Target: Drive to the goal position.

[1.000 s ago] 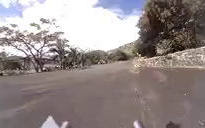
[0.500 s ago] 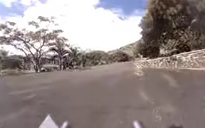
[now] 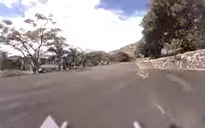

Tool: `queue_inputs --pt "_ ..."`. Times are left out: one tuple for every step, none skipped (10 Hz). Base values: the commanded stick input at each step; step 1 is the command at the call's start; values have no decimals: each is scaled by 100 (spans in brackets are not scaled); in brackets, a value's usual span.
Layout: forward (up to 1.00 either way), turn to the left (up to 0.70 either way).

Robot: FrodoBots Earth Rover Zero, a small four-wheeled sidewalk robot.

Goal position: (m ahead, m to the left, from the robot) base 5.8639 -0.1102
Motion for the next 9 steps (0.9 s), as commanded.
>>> queue_inputs --pt "85 -34" --pt "85 -32" --pt "85 -17" --pt "85 0" --pt "85 0" --pt "85 0" --pt "85 0" --pt "85 0" --pt "85 0"
